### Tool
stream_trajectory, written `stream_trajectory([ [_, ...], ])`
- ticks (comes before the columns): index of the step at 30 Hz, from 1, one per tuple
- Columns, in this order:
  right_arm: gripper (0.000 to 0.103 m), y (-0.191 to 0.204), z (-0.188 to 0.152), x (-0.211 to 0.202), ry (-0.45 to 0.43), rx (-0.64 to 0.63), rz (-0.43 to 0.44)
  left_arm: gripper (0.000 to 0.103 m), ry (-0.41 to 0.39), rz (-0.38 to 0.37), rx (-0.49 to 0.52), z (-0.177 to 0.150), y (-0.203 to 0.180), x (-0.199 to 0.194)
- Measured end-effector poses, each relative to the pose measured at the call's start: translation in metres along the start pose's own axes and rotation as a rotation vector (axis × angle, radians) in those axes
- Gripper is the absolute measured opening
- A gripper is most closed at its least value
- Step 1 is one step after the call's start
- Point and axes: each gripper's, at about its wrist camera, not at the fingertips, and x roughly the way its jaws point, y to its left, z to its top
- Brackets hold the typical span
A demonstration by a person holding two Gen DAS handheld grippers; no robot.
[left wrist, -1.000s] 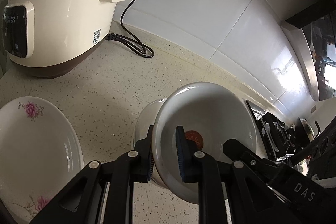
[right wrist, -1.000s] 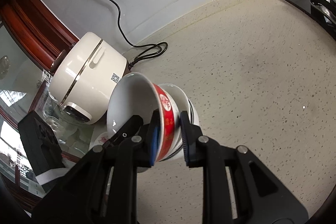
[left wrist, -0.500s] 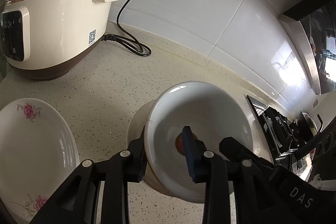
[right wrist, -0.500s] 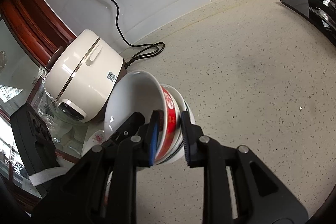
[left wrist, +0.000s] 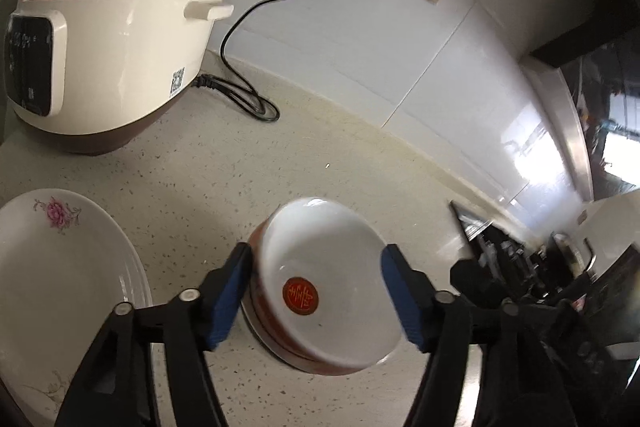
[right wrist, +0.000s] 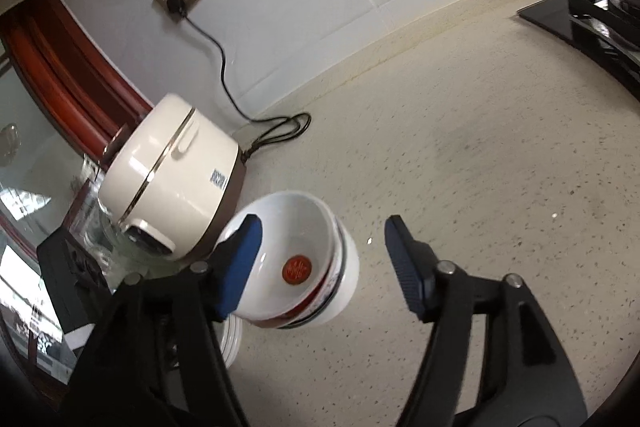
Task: Organize plates and bowls
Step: 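Lower the red-banded bowl into the pink-pattern bowl and open both tools, then grip the bowl stack with both tools and lift it off the counter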
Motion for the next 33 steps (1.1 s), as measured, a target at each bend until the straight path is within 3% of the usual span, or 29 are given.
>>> stream_trajectory([
  [2,0.070,-0.006,0.002,-0.002,0.001,0.020,0.006,0.083,-0.033,0.005,-0.018,0.003,0.002,-0.009],
  [8,0.074,-0.014,-0.003,0.001,0.017,0.058,0.024,0.084,-0.059,-0.008,-0.076,0.014,0.020,-0.019],
  [15,0.078,-0.010,-0.017,0.021,0.100,0.059,0.054,0.084,0.023,-0.034,-0.146,0.009,0.036,0.003],
  [28,0.078,-0.012,-0.032,0.048,0.188,0.120,0.110,0.084,0.116,-0.022,-0.133,0.007,0.036,0.038],
  [33,0.078,-0.012,-0.034,0.055,0.203,0.119,0.112,0.084,0.106,-0.003,-0.119,0.007,0.034,0.044],
])
